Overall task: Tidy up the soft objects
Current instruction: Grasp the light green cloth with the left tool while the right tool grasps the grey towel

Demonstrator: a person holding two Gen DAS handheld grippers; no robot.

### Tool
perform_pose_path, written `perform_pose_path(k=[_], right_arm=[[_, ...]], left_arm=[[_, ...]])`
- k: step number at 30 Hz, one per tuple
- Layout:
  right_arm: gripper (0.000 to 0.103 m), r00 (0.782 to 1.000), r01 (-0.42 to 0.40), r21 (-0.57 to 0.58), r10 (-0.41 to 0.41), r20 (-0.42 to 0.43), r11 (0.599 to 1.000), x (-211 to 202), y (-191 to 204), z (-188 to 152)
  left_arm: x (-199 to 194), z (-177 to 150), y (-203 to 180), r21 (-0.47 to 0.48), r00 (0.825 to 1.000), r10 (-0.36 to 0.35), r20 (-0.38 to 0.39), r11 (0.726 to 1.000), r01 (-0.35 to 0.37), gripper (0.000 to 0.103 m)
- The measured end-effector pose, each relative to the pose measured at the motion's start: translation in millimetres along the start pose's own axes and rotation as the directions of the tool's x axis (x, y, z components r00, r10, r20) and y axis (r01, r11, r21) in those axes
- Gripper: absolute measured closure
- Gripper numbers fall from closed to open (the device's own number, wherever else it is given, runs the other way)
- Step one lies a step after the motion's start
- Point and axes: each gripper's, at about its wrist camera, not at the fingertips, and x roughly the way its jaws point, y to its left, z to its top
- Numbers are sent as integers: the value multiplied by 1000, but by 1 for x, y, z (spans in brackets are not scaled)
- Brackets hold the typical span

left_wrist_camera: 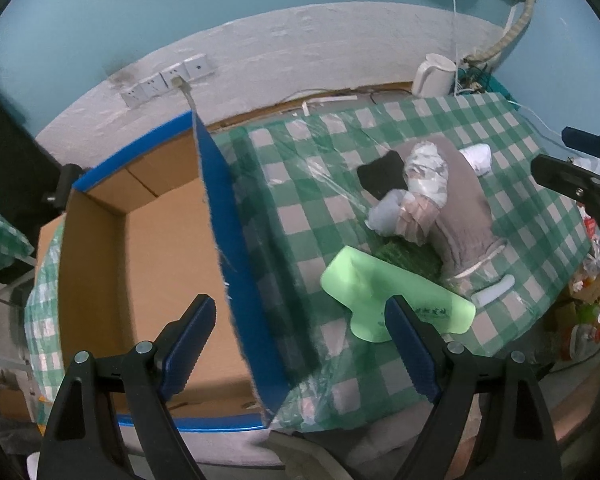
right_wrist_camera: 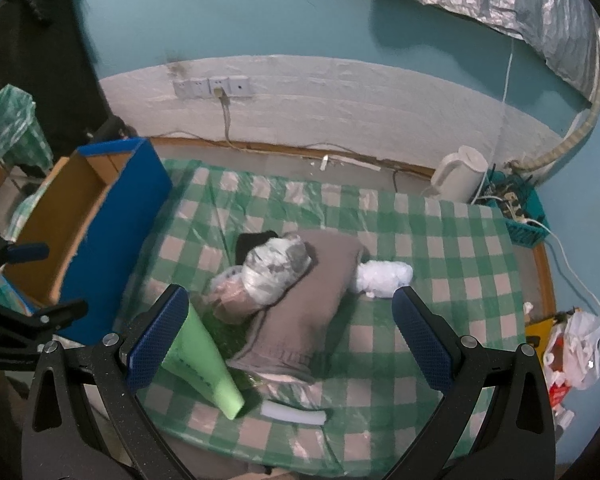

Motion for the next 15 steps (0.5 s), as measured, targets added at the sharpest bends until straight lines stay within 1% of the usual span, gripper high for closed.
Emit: perform_pose_path(k=[7, 11, 15], right_arm=[[2, 998, -11, 46, 13, -55, 999, 19, -12, -2], [2, 997, -11, 63, 16, -81, 998, 29, -16, -4], [2, 991, -17, 90, 28, -128, 996, 45, -20, -8]], left_arm=[[13, 0, -11, 19, 1000, -13, -26, 1000, 13, 15], [22, -1, -18, 29, 998, -35, -46, 999, 37, 15], [34, -3, -26, 32, 996, -56, -76, 998, 59, 15]])
